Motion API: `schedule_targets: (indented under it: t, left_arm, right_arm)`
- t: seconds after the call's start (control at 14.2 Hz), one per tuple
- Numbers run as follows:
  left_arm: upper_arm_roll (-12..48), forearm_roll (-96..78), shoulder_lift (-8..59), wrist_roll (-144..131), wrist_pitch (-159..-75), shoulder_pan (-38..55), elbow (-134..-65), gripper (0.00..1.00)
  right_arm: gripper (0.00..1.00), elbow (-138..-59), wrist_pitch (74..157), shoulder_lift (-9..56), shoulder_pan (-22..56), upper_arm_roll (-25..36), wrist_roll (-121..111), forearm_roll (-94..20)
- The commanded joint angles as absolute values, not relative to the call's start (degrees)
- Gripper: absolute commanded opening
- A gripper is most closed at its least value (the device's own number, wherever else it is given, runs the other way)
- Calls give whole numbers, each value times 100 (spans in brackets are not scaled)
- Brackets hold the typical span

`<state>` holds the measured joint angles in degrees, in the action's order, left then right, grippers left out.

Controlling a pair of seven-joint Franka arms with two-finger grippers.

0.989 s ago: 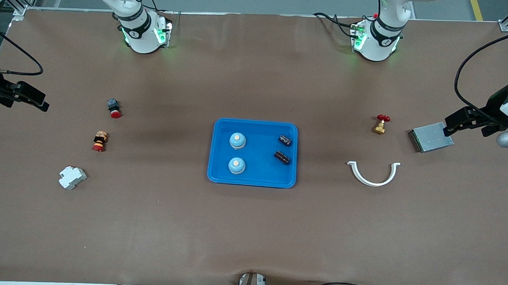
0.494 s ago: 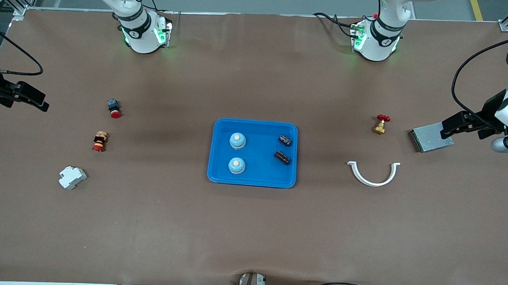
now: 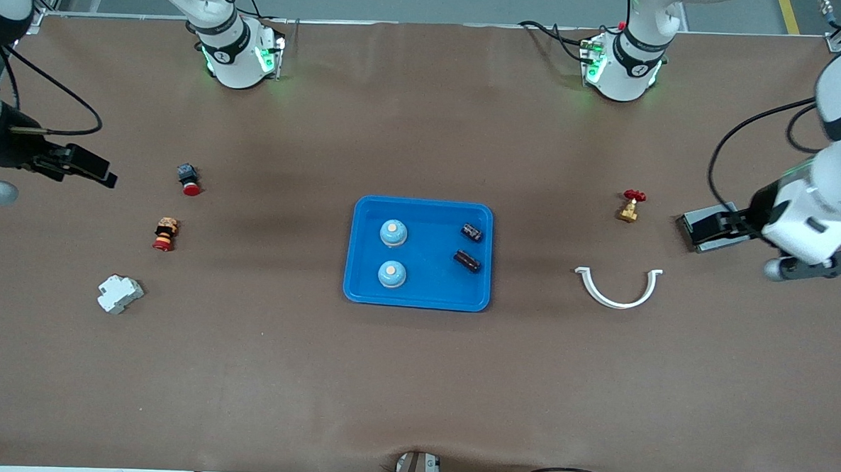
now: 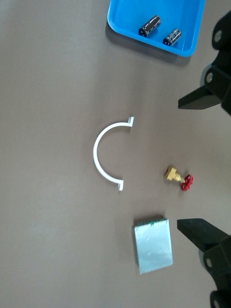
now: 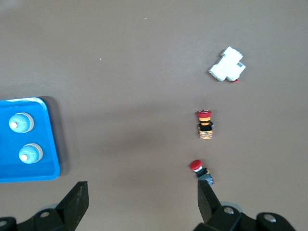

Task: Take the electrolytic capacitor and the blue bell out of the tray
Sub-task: 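Move both grippers from rest toward the blue tray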

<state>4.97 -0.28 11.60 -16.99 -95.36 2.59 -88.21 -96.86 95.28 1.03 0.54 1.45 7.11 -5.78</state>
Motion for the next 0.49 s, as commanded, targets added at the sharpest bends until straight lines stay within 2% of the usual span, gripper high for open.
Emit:
schedule_targets:
  t: [0.0, 0.21, 0.42]
  left_arm:
    - [483, -132, 1353, -2108, -9483, 527, -8710, 100]
    - [492, -272, 1555, -3010, -9580, 659, -8701, 100]
    - [483, -264, 1783, -4486, -10018, 1001, -8701, 100]
  right_arm:
    - [100, -10036, 9852, 44, 561, 132, 1544, -624]
    - [100, -10116, 10097, 96, 1097, 132, 2397, -598]
    - [100, -10134, 10572, 403, 1598, 132, 2951, -606]
